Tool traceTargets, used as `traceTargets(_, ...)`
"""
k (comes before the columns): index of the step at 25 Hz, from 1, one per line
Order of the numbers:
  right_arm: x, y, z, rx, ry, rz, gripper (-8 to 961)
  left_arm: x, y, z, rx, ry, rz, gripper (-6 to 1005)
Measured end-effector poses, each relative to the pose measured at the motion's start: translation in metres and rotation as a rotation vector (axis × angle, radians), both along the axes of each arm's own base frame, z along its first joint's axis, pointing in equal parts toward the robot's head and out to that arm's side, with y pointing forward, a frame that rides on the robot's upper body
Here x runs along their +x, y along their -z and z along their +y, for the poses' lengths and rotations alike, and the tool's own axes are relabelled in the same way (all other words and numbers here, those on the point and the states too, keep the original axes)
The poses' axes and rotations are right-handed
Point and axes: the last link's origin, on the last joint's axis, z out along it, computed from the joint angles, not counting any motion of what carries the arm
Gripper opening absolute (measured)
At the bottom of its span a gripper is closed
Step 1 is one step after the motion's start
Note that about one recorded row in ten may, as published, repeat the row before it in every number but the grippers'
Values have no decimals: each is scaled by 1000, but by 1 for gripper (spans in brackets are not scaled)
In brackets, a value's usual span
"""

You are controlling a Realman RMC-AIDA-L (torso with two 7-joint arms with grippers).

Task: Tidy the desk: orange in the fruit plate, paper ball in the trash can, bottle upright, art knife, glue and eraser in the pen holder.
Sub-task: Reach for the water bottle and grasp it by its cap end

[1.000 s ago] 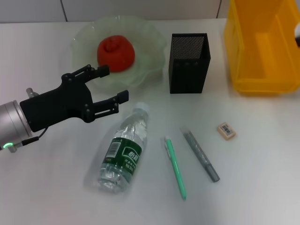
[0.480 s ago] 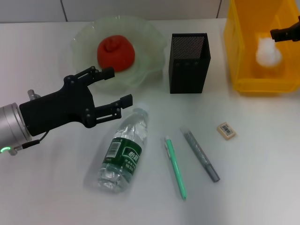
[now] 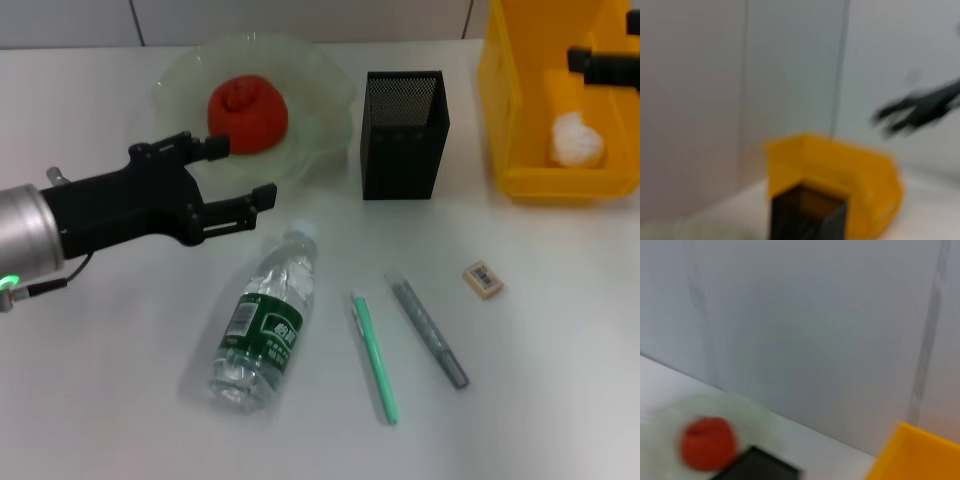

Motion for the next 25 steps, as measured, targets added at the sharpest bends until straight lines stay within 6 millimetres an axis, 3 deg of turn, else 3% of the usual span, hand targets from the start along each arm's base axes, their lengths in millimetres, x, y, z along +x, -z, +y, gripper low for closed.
traceTargets(5,41,29,-46,-36,-175,70,840,34,-1,2,-6,-152,71,830)
traceTargets(8,67,51,-68,-34,-220,129,839,57,13,0,-53,-266,155,829)
traceTargets(12,88,73,-92,-19,-281,197,839,68,27,2,-82,-378,215,829)
traceTargets(19,104,92,-113,8,-326,245,839,65,54,11,-160,-463,236,827)
traceTargets(25,104,108,-119,-28,-358,271,839,52,70,23,-178,-503,247,826)
